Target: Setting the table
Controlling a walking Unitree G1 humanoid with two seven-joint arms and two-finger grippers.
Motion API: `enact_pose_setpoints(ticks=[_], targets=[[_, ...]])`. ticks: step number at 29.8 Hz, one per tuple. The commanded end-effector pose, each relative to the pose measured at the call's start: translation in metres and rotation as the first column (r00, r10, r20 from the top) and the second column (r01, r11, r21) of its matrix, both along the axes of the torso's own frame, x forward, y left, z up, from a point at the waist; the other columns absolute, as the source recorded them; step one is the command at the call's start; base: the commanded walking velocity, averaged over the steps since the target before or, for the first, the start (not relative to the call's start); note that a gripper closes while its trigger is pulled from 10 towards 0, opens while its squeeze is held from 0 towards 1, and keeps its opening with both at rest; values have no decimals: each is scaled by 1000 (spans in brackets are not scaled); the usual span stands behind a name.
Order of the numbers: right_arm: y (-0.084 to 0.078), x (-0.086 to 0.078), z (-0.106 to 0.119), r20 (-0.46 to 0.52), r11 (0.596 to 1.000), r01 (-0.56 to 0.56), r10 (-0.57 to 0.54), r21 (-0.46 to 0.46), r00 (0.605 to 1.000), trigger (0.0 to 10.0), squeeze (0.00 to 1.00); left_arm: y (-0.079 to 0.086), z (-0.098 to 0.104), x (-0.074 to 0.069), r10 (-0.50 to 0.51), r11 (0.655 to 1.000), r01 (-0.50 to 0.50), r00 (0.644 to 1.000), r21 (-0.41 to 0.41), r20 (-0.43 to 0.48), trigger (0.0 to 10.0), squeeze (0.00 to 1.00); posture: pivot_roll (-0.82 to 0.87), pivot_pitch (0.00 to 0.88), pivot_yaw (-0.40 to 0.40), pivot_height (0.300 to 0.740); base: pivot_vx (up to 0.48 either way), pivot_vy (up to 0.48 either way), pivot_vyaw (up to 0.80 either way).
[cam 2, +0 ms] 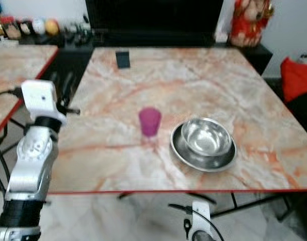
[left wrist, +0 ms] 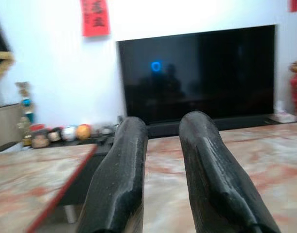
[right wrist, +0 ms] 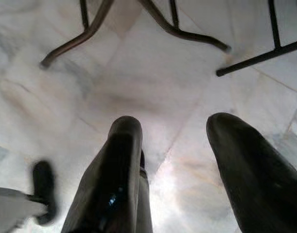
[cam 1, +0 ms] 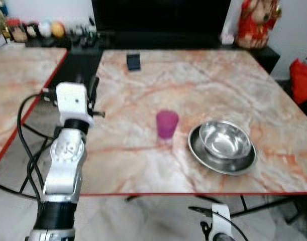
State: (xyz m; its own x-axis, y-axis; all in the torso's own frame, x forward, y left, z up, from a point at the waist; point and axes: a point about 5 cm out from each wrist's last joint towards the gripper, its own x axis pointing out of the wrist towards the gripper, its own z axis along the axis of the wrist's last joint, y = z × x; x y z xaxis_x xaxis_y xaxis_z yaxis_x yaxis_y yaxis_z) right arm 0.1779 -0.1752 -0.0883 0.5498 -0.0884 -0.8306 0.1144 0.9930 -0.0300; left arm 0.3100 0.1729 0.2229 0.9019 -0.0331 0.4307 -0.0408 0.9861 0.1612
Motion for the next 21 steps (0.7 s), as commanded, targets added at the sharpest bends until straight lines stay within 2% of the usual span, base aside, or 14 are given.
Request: enact_pose_setpoints(ticks=[1, 5, 9, 21], targets=[[6, 2, 0, 6, 1000, -18, 18, 12, 1000, 10000, 0, 5, 2, -1, 14, 1000, -14, 1000, 1, 8, 10000, 0, 69, 0, -56, 740, 0, 394, 0], [6, 3, 1, 7, 999, -43, 43, 13, 999, 10000, 0, 6, 0, -3, 23, 1000, -23, 1000, 1, 2, 10000, 0, 72, 0, -58, 740, 0, 385, 0], [7, 3, 1, 10, 998, -64, 64, 12, 998, 10000, 0, 9, -5, -4, 46, 998, -46, 999, 35, -3, 10000, 0, 72, 0, -59, 740, 0, 0, 342], [7, 4, 1, 11, 997, -75, 75, 15, 997, 10000, 0, 14, -11, -5, 62, 998, -62, 998, 11, -29, 10000, 0, 74, 0, -60, 740, 0, 0, 800]])
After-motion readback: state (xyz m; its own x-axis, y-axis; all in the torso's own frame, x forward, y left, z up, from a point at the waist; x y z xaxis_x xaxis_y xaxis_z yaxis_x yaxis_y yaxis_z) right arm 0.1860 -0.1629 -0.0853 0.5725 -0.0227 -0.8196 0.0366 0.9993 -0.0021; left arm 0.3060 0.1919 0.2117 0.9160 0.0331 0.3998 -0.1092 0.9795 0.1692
